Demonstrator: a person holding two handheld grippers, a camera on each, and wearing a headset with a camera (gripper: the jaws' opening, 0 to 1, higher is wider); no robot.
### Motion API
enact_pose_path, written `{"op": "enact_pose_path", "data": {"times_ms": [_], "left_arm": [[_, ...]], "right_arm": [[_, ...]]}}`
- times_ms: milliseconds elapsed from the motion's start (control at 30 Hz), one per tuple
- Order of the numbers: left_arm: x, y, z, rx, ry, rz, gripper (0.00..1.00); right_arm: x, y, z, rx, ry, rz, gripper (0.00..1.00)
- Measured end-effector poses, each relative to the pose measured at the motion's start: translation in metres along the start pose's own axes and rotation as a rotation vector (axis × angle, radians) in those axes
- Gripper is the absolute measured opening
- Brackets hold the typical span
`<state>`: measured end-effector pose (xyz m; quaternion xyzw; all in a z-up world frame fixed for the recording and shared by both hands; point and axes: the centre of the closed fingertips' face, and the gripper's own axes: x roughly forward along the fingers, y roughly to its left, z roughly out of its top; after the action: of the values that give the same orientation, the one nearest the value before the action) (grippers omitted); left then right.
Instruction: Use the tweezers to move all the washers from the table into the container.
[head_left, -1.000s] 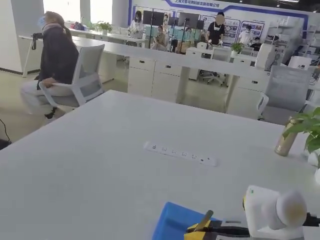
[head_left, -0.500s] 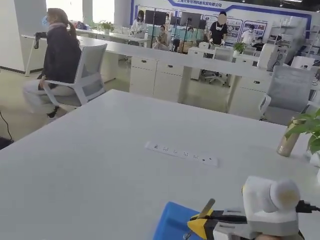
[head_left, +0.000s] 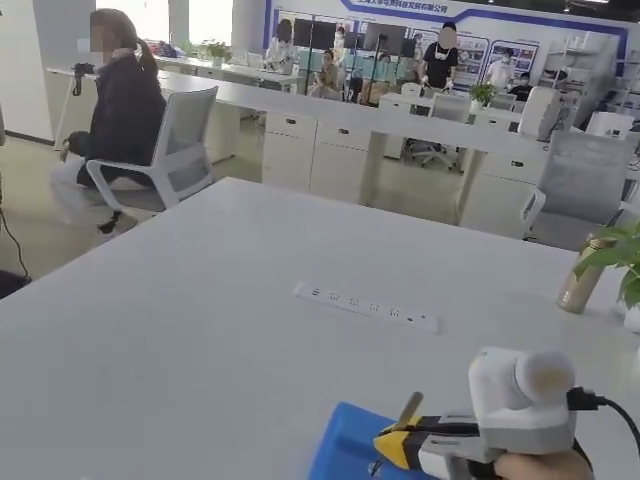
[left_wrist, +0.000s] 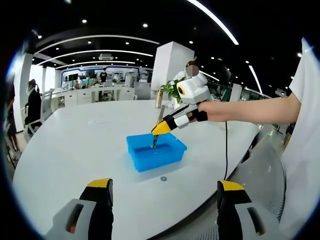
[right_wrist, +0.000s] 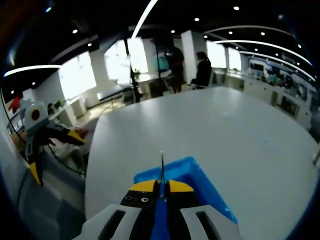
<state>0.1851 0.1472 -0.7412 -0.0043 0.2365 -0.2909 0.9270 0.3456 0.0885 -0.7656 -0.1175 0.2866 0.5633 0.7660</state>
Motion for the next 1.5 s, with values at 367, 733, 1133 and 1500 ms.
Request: {"op": "enact_pose_path", "data": {"times_ms": [367, 733, 1133, 1500], "left_arm": [[0.001, 0.001, 0.002, -0.003, -0.001, -0.012, 0.87], [0.000, 0.003, 0.001, -0.015, -0.011, -0.009, 0.87], [-0.003, 0.006, 0.000, -0.021, -0.011, 0.008, 0.87], [-0.002, 0.003, -0.001, -0.023, -0.007, 0.009, 0.87]], "right_arm": [[0.008, -0.013, -0.013, 0.035, 0.034, -0.025, 0.03], [0.023, -0.023, -0.026, 0.079, 0.081, -0.032, 0.03], [0.029, -0.023, -0.032, 0.076, 0.108, -0.030, 0.03], [0.029, -0.017, -0.036, 0.053, 0.124, -0.041, 0.03]]}}
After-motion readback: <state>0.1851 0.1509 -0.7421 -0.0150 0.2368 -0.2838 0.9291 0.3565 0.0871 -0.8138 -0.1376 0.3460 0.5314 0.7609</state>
